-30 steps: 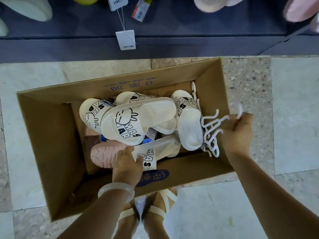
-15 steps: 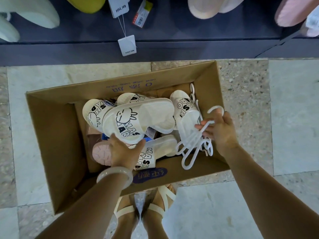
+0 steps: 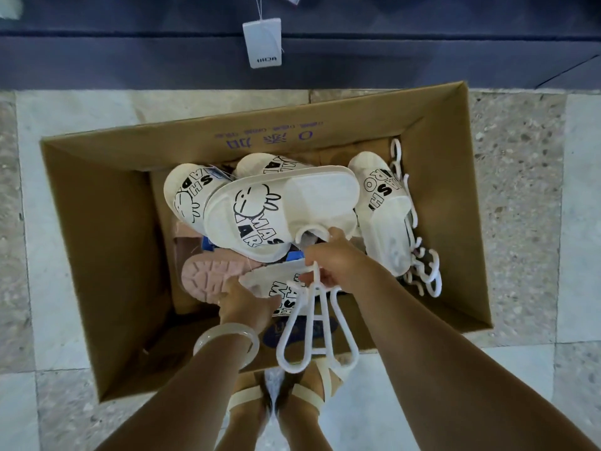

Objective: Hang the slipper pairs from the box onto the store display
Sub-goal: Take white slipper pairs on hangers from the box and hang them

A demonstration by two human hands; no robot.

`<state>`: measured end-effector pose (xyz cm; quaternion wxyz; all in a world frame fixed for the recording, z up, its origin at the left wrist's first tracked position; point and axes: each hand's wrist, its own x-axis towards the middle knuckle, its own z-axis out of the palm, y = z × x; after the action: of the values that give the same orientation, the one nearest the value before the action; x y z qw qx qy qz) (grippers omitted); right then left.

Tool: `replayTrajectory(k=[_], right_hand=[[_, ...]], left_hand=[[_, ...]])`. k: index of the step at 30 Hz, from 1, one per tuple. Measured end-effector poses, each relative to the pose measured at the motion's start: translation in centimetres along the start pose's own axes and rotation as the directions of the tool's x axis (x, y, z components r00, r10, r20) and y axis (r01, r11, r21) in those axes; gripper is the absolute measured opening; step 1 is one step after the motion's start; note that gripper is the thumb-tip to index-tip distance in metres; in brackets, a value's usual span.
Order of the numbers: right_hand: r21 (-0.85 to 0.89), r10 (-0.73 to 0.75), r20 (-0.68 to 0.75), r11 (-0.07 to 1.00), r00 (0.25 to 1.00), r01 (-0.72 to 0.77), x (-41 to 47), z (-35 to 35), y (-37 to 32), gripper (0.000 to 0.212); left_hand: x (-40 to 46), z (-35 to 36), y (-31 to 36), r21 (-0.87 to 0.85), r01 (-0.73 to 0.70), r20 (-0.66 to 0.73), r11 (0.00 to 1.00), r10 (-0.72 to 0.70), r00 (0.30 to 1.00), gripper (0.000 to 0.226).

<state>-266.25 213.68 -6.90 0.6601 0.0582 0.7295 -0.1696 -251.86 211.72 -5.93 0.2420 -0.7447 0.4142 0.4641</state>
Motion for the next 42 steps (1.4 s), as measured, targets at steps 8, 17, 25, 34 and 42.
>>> replayTrajectory(k=[8, 17, 25, 34, 42], right_hand=[[0.005, 0.089, -0.064, 0.996, 0.994, -0.088, 0.2, 1.6, 0.8, 0.101], [0.078, -0.263, -0.052, 0.961, 0.963, 0.266, -3.5, 1.5, 1.4, 0.088], [0.004, -0.309, 0.204, 0.949, 0.929, 0.314, -5.4, 1.4, -2.1, 0.07], [-0.065, -0.214, 0.217, 0.97, 0.952, 0.233, -4.7, 0.9, -2.9, 0.049], [-0.08, -0.275, 0.181, 0.953, 0.944, 0.292, -4.5, 1.0, -0.9, 0.049]], left_hand=[[0.2, 0.4, -0.6, -0.141, 0.064, -0.022, 0.988, -0.068, 0.997, 0.076], [-1.5, -0.5, 1.2, -0.512, -0.268, -0.287, 0.816, 0.132, 0.949, 0.067], [-0.6, -4.7, 1.5, -0.38, -0.547, -0.486, 0.746, 0.342, 0.804, 0.017], [0.4, -7.0, 6.2, 0.093, -0.437, -0.007, 0.895, 0.439, 0.898, 0.051], [2.7, -6.4, 6.3, 0.157, -0.369, 0.295, 0.916, 0.313, 0.903, 0.048]])
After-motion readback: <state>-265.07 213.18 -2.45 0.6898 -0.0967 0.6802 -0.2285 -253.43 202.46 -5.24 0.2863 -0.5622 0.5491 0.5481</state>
